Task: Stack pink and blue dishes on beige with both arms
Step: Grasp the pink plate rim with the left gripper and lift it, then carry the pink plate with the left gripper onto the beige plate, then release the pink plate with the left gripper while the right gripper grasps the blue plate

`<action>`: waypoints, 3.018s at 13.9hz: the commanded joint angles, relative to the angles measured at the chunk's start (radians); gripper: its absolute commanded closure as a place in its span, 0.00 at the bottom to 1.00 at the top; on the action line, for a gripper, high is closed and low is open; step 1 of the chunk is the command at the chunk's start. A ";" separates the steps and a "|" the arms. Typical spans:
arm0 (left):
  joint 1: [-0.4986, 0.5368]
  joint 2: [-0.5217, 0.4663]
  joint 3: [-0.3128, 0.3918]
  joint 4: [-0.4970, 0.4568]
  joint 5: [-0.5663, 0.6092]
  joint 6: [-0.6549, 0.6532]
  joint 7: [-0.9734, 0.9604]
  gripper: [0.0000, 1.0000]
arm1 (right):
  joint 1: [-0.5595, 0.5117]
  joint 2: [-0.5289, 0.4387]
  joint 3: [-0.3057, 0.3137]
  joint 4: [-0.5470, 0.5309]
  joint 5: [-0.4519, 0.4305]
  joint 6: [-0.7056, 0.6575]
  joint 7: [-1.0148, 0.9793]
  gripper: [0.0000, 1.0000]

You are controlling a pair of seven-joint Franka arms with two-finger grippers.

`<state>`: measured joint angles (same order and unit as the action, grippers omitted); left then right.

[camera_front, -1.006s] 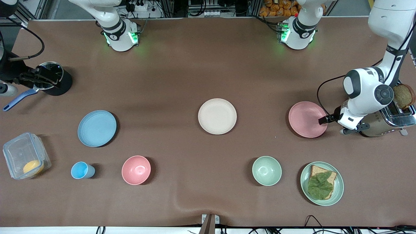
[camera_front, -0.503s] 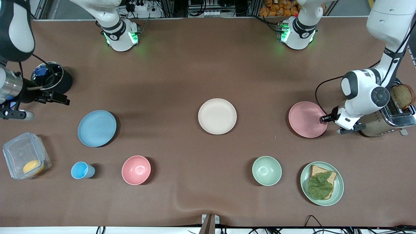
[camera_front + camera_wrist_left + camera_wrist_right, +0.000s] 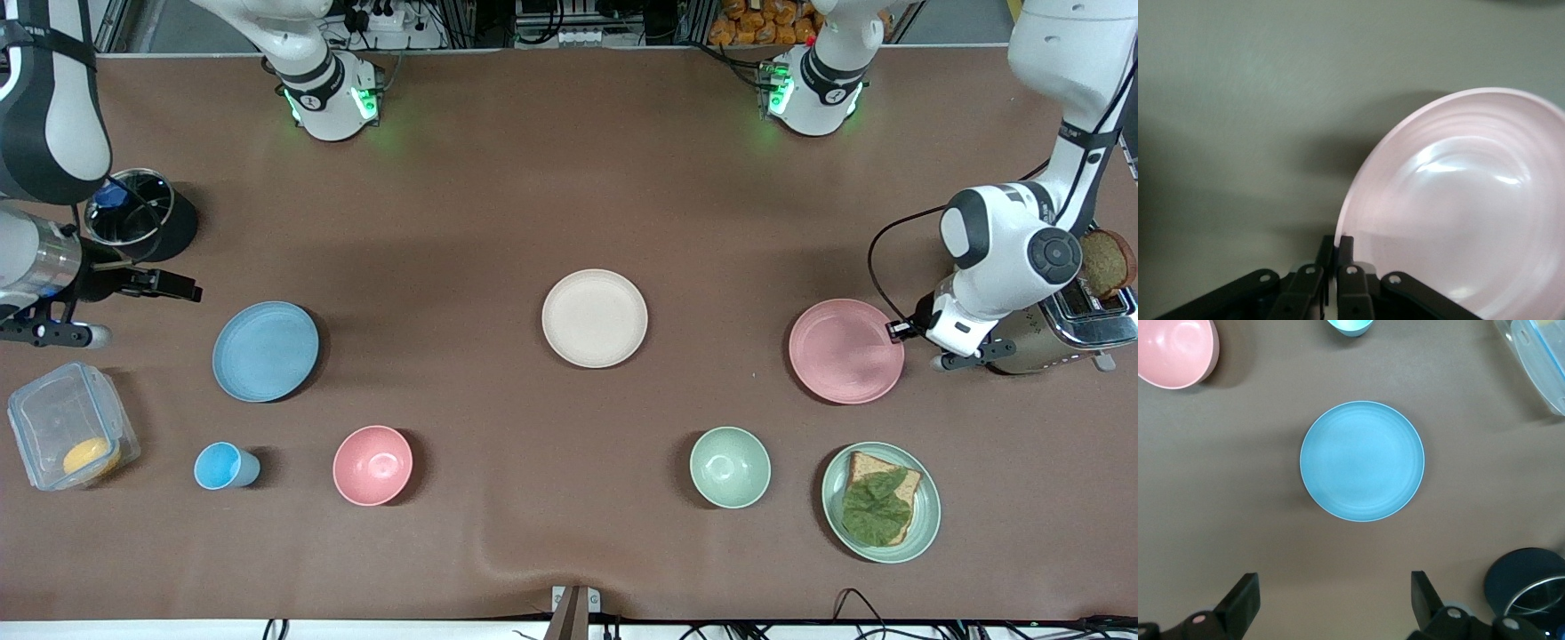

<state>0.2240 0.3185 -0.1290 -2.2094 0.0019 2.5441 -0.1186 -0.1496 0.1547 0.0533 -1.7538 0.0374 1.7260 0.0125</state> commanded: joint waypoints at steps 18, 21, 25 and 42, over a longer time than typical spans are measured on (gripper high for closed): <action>-0.330 0.094 -0.414 0.138 0.027 -0.065 -0.849 1.00 | -0.123 0.333 0.011 -0.003 -0.001 0.274 -0.098 0.00; -0.340 0.131 -0.414 0.171 0.052 -0.065 -0.875 1.00 | -0.125 0.385 0.011 -0.003 -0.028 0.340 -0.108 0.00; -0.356 0.165 -0.411 0.172 0.108 -0.064 -0.907 1.00 | -0.160 0.443 0.011 -0.006 -0.074 0.403 -0.155 0.00; -0.360 0.208 -0.409 0.215 0.132 -0.064 -0.929 1.00 | -0.170 0.387 0.016 -0.177 -0.067 0.524 -0.198 0.93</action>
<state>-0.1280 0.5083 -0.5434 -2.0177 0.1010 2.4794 -1.0152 -0.3009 0.5741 0.0479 -1.8989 -0.0232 2.2440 -0.1707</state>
